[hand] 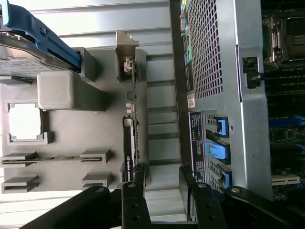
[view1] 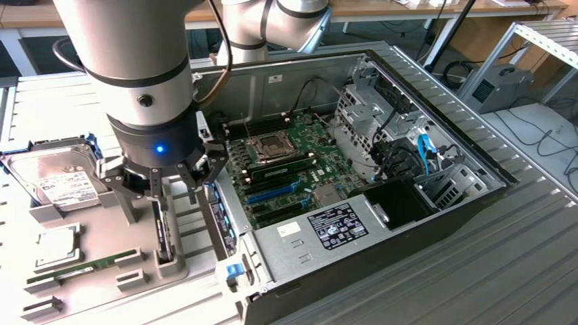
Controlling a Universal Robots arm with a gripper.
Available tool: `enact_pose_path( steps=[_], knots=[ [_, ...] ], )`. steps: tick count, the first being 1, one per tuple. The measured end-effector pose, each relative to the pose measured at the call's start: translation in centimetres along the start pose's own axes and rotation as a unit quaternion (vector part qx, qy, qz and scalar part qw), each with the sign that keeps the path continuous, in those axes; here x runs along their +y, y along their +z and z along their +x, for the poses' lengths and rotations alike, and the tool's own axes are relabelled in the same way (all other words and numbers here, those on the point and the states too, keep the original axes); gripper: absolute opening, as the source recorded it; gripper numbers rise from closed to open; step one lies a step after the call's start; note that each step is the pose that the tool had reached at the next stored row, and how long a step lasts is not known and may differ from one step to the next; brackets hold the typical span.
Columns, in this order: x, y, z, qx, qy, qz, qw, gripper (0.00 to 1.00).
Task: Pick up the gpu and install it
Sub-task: 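Pick up the gpu and move the gpu toward the slot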
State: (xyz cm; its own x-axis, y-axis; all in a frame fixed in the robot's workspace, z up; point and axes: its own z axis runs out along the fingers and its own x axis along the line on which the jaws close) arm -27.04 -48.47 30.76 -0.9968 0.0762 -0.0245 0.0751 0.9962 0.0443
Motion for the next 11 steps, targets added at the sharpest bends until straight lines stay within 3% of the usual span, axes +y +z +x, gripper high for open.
enact_pose_path(
  steps=[11],
  knots=[
    [-0.02,0.25,0.01,0.0000,0.000,0.0000,1.0000,0.42]
  ],
)
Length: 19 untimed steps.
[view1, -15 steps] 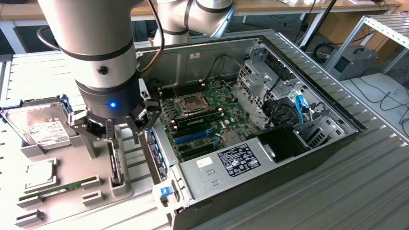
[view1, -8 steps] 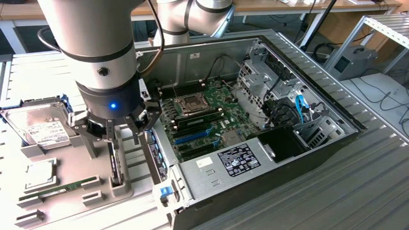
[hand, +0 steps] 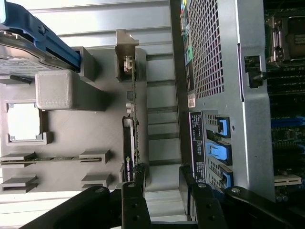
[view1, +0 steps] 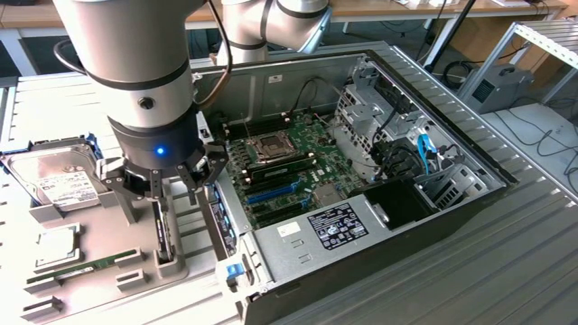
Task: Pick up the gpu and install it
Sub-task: 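Pick up the gpu and move the gpu toward the slot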
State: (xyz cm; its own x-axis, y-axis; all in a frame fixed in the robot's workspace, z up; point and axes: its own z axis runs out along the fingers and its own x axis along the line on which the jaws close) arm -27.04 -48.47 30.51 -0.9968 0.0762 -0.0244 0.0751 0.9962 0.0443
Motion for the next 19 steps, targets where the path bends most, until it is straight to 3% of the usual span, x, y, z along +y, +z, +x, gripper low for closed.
enact_pose_path(
  steps=[19],
  knots=[
    [-0.04,0.50,0.02,0.0000,0.000,0.0000,1.0000,0.42]
  ],
)
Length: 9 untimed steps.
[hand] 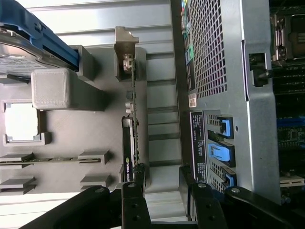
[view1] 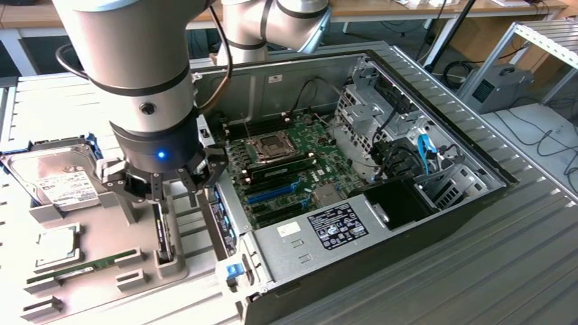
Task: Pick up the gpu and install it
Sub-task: 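Pick up the gpu and move the gpu toward the slot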
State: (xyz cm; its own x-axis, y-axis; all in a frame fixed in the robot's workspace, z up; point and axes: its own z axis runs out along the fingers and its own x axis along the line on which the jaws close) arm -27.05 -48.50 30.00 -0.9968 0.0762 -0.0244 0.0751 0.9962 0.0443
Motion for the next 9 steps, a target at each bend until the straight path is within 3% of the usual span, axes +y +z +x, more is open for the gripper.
enact_pose_path(
  steps=[9],
  knots=[
    [-0.02,0.24,0.01,0.0000,0.000,0.0000,1.0000,0.42]
  ],
)
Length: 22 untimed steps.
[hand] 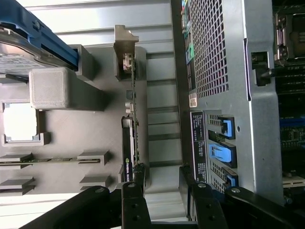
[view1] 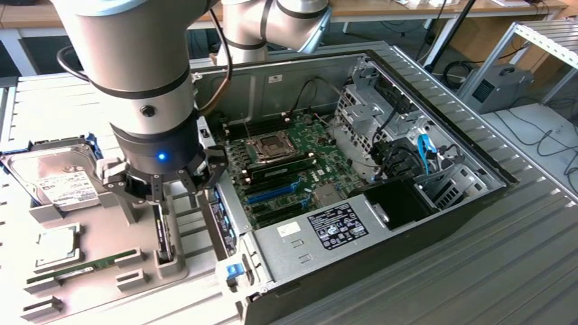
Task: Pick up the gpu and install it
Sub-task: 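Pick up the gpu and move the gpu toward the slot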
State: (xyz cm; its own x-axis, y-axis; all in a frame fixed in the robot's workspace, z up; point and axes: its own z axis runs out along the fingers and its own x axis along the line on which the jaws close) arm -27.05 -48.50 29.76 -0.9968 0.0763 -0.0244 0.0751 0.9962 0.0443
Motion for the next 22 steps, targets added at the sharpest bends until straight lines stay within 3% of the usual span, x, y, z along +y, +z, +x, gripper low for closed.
enact_pose_path(
  steps=[22],
  knots=[
    [-0.07,0.58,0.01,0.0000,0.000,0.0000,1.0000,0.42]
  ],
)
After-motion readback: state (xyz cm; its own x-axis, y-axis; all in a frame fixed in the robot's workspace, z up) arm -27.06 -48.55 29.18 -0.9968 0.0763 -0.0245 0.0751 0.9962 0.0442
